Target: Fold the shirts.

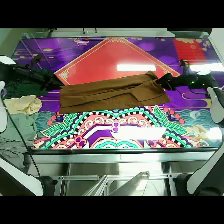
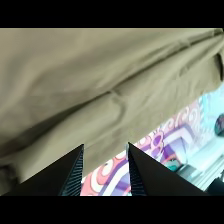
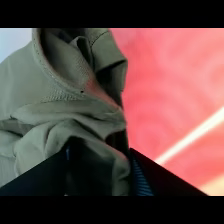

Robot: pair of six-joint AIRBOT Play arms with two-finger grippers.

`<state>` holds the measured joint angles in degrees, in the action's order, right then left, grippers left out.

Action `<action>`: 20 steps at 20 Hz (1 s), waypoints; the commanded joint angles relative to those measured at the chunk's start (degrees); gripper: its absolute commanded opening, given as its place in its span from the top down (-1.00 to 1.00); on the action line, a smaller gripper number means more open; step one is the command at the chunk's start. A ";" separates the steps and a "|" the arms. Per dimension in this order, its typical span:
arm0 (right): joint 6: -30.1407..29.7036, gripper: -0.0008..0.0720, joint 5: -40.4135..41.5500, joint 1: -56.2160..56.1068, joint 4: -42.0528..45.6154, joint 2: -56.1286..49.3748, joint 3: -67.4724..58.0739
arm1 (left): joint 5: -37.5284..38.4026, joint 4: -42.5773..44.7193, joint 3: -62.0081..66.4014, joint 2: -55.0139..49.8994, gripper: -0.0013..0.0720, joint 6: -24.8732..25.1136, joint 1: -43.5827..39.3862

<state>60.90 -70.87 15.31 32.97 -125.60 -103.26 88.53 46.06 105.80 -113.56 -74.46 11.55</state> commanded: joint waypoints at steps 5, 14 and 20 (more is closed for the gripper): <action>-1.62 0.94 -1.79 -4.37 -3.34 -0.57 -0.94 | -6.58 0.81 0.15 -1.05 0.57 -0.15 -14.95; 3.08 0.94 -6.36 -8.00 -3.85 17.09 -1.60 | -19.63 0.98 8.59 -15.76 0.98 -4.04 -30.01; 8.37 0.94 -1.81 -18.86 -3.41 21.18 -1.60 | -11.93 -6.34 14.10 -15.30 0.95 -3.91 -27.76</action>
<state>66.54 -75.72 1.21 29.32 -106.00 -104.81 71.75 44.97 118.48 -130.63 -79.33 -18.02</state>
